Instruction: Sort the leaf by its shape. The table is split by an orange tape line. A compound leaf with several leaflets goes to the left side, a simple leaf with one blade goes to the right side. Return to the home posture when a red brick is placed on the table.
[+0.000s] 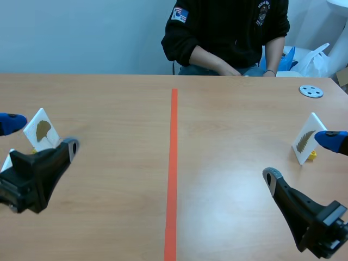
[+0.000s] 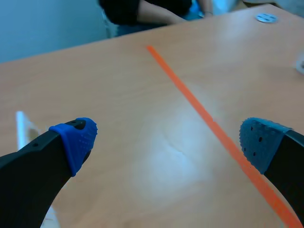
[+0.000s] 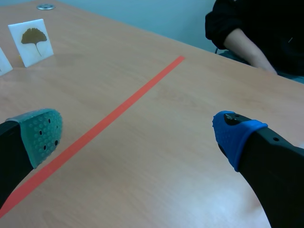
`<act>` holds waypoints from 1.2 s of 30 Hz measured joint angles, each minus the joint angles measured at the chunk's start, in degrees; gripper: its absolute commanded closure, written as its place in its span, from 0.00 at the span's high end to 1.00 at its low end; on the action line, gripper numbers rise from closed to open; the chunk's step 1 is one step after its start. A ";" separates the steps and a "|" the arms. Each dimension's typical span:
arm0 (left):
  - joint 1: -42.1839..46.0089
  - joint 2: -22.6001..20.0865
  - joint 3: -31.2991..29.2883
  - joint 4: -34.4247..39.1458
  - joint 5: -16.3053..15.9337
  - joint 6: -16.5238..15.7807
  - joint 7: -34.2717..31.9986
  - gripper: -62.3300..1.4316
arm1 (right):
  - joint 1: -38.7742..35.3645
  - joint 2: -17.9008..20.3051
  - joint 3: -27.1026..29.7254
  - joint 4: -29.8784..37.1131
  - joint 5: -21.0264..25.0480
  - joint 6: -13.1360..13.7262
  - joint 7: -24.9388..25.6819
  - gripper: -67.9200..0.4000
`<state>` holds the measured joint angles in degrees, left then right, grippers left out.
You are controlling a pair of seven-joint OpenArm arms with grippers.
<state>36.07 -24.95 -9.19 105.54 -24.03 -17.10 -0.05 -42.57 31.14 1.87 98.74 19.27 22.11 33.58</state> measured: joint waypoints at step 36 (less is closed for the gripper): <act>3.10 0.02 9.60 -3.08 9.29 -4.96 -1.51 1.00 | 0.00 0.02 0.00 0.00 0.00 0.17 0.00 1.00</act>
<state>39.18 -24.93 0.40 102.45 -14.74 -22.06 -1.56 -42.57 31.16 1.87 98.74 19.27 22.28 33.58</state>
